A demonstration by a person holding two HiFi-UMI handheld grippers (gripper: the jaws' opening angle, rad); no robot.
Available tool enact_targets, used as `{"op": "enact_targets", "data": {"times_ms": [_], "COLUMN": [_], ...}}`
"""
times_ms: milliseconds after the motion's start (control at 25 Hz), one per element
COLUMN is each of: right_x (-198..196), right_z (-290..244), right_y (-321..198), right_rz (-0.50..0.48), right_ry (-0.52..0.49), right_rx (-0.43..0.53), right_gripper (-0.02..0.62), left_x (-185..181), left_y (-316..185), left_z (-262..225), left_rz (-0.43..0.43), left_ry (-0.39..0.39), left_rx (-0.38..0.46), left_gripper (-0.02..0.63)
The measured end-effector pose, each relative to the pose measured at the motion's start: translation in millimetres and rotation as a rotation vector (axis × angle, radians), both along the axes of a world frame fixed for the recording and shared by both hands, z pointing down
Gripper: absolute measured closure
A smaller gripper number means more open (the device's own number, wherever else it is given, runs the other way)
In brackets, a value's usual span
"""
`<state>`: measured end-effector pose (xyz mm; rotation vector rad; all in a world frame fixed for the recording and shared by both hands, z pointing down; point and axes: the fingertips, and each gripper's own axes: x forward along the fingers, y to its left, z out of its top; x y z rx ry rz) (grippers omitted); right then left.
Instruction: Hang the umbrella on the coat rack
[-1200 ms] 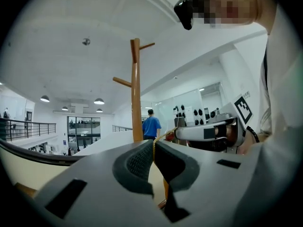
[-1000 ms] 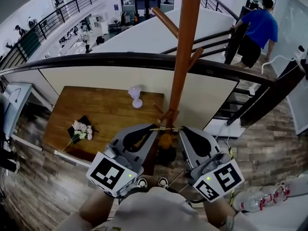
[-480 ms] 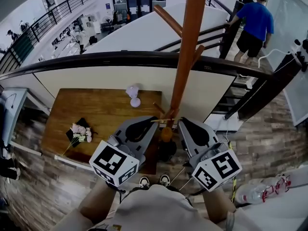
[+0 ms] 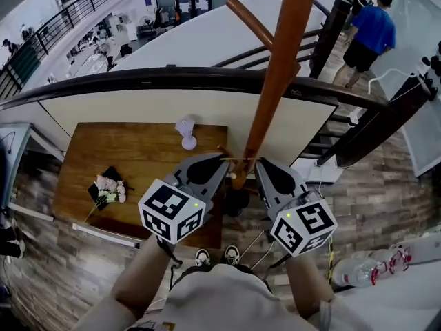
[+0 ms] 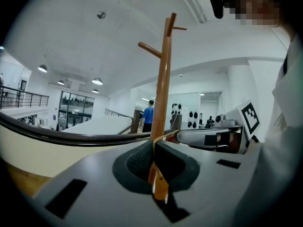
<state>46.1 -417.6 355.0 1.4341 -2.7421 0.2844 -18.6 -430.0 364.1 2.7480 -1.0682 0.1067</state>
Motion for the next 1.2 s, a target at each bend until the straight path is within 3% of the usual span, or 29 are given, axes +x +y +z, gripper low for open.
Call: {"op": "enact_targets", "data": {"times_ms": [360, 600, 800, 920, 1200], "right_x": [8.4, 3.7, -1.9, -3.1, 21.9], "right_z": [59.8, 88.0, 95.9, 96.4, 73.9], "right_y": [-20.8, -24.4, -29.7, -29.3, -26.6], "right_rz": [0.049, 0.034, 0.014, -0.003, 0.052], "right_ry": [0.007, 0.015, 0.02, 0.02, -0.013], "right_rx": [-0.147, -0.202, -0.216, -0.219, -0.179], "right_gripper": [0.591, 0.589, 0.584, 0.569, 0.558], "left_x": [11.5, 27.1, 37.5, 38.1, 11.5], "left_y": [-24.4, -26.6, -30.8, -29.8, -26.1], "left_z": [58.3, 83.4, 90.7, 90.5, 71.5], "left_rz": [0.028, 0.058, 0.067, 0.083, 0.071], "left_ry": [-0.009, -0.023, -0.027, -0.083, -0.093], "left_rx": [-0.143, -0.182, -0.169, -0.116, -0.052], "left_gripper": [0.601, 0.6, 0.6, 0.586, 0.56]}}
